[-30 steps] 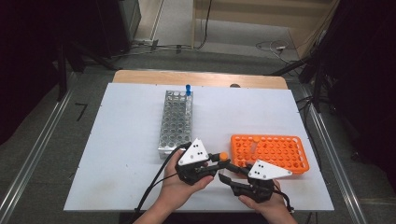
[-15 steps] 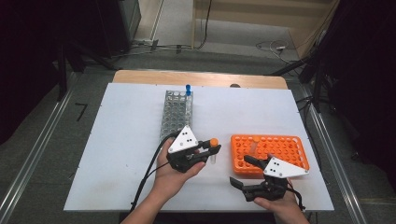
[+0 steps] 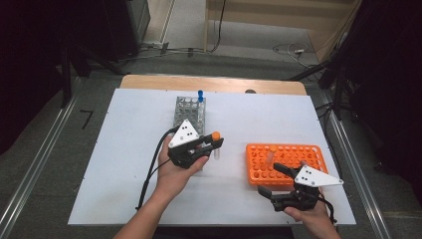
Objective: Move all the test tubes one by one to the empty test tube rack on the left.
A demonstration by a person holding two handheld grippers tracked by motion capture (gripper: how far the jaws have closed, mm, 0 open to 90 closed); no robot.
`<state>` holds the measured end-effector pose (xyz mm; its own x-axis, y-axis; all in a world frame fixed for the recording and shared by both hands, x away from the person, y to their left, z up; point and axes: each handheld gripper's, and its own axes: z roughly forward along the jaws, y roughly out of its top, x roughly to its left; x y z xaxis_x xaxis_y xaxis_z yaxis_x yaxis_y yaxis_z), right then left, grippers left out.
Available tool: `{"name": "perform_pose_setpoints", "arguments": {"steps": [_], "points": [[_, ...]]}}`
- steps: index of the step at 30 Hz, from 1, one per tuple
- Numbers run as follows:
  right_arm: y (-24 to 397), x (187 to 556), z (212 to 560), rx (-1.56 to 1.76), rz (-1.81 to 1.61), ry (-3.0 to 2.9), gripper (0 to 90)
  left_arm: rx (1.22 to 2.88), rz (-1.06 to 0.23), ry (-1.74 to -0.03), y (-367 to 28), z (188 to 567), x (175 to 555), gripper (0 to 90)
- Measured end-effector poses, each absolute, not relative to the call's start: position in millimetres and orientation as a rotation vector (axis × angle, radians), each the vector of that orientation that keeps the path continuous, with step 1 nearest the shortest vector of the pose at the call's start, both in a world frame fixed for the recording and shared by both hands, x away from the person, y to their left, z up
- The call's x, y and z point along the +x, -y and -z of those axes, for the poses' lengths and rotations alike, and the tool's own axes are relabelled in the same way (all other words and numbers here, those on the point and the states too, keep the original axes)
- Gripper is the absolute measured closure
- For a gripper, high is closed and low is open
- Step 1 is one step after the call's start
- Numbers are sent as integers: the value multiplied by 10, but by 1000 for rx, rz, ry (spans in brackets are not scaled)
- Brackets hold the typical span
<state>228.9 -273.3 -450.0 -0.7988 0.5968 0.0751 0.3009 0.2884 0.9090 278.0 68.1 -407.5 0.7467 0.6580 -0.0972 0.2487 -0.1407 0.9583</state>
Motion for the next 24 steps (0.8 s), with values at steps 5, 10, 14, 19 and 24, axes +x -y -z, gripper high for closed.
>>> {"name": "perform_pose_setpoints", "arguments": {"steps": [5, 10, 14, 19, 24], "points": [[2816, 2329, 4505, 848, -1508, -2265, 62, 1702, -447, -753, -777, 4053, 2907, 753], [2882, 2362, 4511, 866, -1496, -2253, 62, 1684, -480, -792, -871, 4039, 3050, 754], [2923, 2386, 4519, 885, -1491, -2247, 62, 1664, -506, -826, -944, 4036, 3170, 754], [2954, 2407, 4526, 895, -1486, -2243, 62, 1634, -531, -864, -1031, 4039, 3318, 754], [2974, 2417, 4534, 906, -1482, -2241, 62, 1616, -557, -900, -1073, 4063, 3455, 753]]}}
